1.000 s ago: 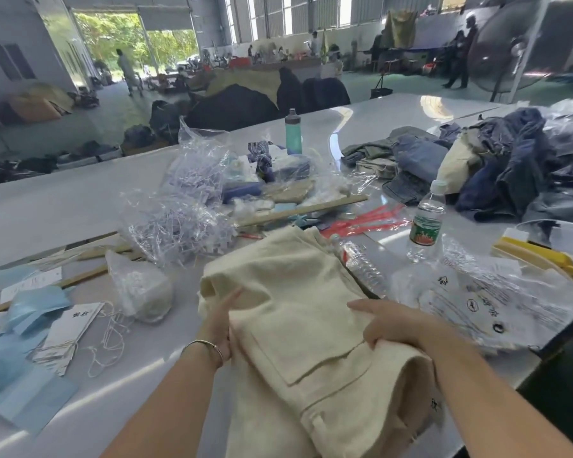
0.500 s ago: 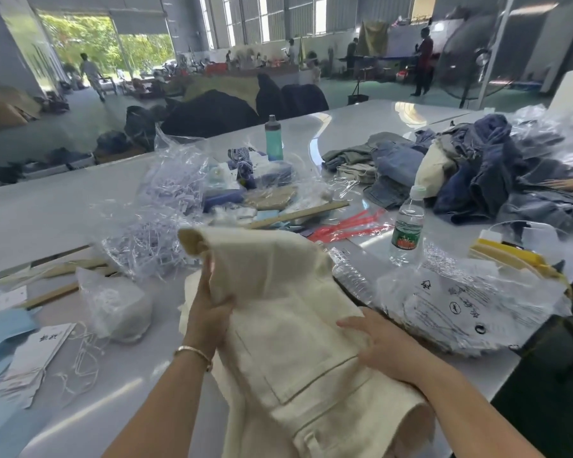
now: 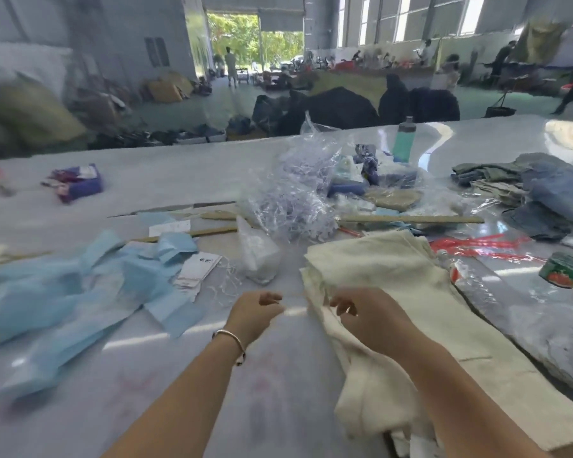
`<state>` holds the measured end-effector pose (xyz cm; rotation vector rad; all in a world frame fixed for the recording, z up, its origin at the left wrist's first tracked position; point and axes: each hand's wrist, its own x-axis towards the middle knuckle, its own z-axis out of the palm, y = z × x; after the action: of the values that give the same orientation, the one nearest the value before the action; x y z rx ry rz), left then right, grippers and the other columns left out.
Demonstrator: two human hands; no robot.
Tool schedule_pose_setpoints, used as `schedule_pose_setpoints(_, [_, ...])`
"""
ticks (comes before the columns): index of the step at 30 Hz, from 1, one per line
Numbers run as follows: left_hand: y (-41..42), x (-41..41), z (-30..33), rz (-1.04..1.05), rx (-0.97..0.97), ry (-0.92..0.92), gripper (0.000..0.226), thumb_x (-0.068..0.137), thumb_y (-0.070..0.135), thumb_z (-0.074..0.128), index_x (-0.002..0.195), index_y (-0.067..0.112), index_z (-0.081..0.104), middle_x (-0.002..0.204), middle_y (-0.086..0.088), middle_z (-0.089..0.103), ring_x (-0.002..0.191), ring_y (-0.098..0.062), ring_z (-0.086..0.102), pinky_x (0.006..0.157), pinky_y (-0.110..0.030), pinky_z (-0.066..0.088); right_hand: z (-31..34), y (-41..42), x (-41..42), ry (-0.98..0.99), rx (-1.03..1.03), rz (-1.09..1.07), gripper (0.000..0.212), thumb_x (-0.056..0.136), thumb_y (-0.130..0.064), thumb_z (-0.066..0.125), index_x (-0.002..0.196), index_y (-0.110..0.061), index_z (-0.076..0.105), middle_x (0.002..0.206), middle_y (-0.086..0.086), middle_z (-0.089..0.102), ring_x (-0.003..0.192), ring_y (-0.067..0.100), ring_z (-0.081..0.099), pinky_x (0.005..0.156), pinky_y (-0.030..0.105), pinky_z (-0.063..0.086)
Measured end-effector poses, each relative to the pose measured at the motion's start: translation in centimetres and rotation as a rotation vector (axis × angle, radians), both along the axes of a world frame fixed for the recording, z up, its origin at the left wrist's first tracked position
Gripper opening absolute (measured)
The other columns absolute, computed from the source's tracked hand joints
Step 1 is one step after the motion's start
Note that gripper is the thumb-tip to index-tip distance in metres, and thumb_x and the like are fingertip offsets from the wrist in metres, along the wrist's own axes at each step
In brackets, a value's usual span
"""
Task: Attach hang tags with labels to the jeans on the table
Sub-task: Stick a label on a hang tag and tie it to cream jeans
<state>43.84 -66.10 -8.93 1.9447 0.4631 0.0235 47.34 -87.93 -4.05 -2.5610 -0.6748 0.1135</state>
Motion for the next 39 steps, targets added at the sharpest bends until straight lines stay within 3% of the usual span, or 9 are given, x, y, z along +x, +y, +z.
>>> schedule_pose_setpoints(4, [11.0,-8.6,3.3,0.152,-0.023,-0.128,0.027,0.088,0.012,0.065,0.113,0.021,0.06,0.09,-0.003,0.07,0.078,-0.013,0.063,0.06,-0.018,0.049,1.4,11.3,-3.8,0.028,0.177,0.179,0.024,0.083,-0.01,0.058,0.095,-0.027,0.071,0.083,-0.01,0.07,0.075,0.008,0.06,0.075,0.026,0.048])
schedule_pose_setpoints(8, [25.1,-20.3,5.1,0.418,0.146,-0.184,0.024,0.088,0.014,0.066,0.109,0.025,0.063,0.086,0.003,0.071,0.08,-0.012,0.063,0.071,-0.023,0.05,2.1,25.1,-10.1,0.104,0.336,0.361,0.023,0.079,-0.005,0.063,0.082,-0.027,0.07,0.07,-0.006,0.07,0.067,0.014,0.063,0.072,0.034,0.051])
schedule_pose_setpoints(18, [54.1,-41.3,3.3,0.745,0.882,0.153,0.046,0.075,0.026,0.075,0.119,0.02,0.064,0.123,-0.003,0.061,0.118,-0.026,0.046,0.098,-0.031,0.039,1.1,55.8,-24.1,0.275,0.454,0.549,0.024,0.076,0.001,0.063,0.079,-0.02,0.074,0.071,-0.005,0.072,0.07,0.014,0.066,0.071,0.031,0.052])
schedule_pose_setpoints(21, [59.2,-42.2,0.1,0.587,0.972,0.287,0.071,0.078,0.042,0.071,0.141,0.026,0.042,0.151,0.001,0.036,0.141,-0.019,0.025,0.112,-0.028,0.023,0.3,61.1,-26.1,0.298,0.399,0.541,0.026,0.076,0.001,0.061,0.078,-0.022,0.072,0.072,-0.005,0.072,0.07,0.015,0.066,0.07,0.029,0.051])
schedule_pose_setpoints(25, [62.1,-40.6,-5.0,0.453,1.077,0.474,0.113,0.078,0.055,0.061,0.148,0.032,-0.024,0.162,0.007,-0.014,0.15,-0.017,-0.009,0.119,-0.042,0.006,-1.4,64.4,-27.3,0.287,0.292,0.519,0.028,0.077,-0.004,0.064,0.075,-0.031,0.069,0.073,-0.01,0.071,0.071,0.012,0.065,0.072,0.029,0.052])
schedule_pose_setpoints(29, [63.7,-40.3,-5.5,0.439,1.173,0.176,0.104,0.061,0.045,0.083,0.149,0.018,0.035,0.154,-0.008,0.036,0.14,-0.032,0.037,0.106,-0.051,0.041,-2.7,65.4,-27.0,0.325,0.209,0.484,0.031,0.08,-0.003,0.063,0.074,-0.033,0.066,0.073,-0.011,0.071,0.07,0.007,0.064,0.07,0.024,0.051])
schedule_pose_setpoints(33, [66.4,-42.7,-4.0,0.291,1.059,0.054,0.07,0.087,0.043,0.065,0.147,0.02,0.039,0.154,-0.004,0.036,0.143,-0.029,0.033,0.112,-0.041,0.035,-3.2,67.6,-27.4,0.465,0.215,0.471,0.022,0.08,0.0,0.06,0.083,-0.019,0.071,0.074,-0.004,0.072,0.061,0.008,0.065,0.062,0.018,0.049])
schedule_pose_setpoints(37, [66.8,-42.8,1.1,0.565,0.969,-0.056,0.038,0.097,0.03,0.054,0.129,0.009,0.061,0.102,-0.024,0.07,0.094,-0.042,0.066,0.075,-0.043,0.05,-3.6,70.3,-29.7,0.709,0.271,0.537,0.024,0.083,-0.008,0.068,0.107,-0.011,0.066,0.084,0.002,0.075,0.067,0.011,0.067,0.064,0.024,0.049])
schedule_pose_setpoints(39, [65.9,-42.2,4.2,0.653,1.03,-0.165,0.04,0.094,0.035,0.049,0.118,0.007,0.066,0.082,-0.025,0.07,0.076,-0.045,0.066,0.061,-0.043,0.049,-2.9,71.4,-31.2,0.874,0.405,0.601,0.058,0.076,-0.033,0.08,0.125,-0.02,0.052,0.104,0.001,0.072,0.087,0.012,0.07,0.073,0.027,0.055])
